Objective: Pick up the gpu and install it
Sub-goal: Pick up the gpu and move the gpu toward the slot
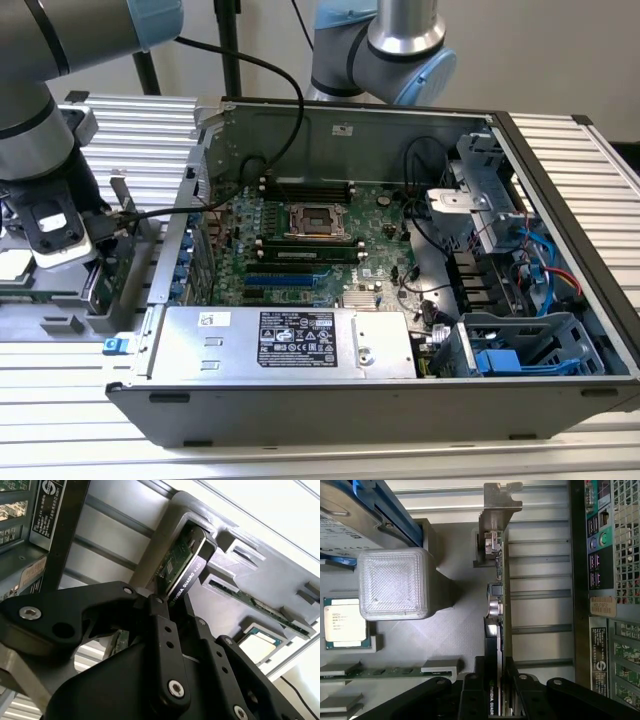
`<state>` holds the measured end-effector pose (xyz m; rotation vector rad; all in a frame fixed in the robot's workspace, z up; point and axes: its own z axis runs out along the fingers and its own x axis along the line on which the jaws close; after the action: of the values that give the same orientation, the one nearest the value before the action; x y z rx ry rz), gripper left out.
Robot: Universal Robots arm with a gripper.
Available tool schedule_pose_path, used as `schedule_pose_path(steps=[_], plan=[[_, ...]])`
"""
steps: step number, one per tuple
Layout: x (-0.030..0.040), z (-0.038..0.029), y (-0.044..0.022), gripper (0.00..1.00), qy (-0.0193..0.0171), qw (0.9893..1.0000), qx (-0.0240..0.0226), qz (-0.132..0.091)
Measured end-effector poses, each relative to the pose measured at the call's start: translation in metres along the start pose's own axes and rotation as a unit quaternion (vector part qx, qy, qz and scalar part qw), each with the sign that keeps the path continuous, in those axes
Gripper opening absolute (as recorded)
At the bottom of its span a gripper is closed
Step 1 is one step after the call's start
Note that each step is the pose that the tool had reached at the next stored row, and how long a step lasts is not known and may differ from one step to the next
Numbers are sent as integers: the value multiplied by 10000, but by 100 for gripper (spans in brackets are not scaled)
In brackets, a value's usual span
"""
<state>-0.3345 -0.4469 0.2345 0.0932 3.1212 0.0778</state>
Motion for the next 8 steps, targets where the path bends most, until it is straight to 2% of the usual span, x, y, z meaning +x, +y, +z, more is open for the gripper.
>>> schedule_pose_path(steps=[8], plan=[[0, 3, 0, 0, 0, 10000, 0, 0]])
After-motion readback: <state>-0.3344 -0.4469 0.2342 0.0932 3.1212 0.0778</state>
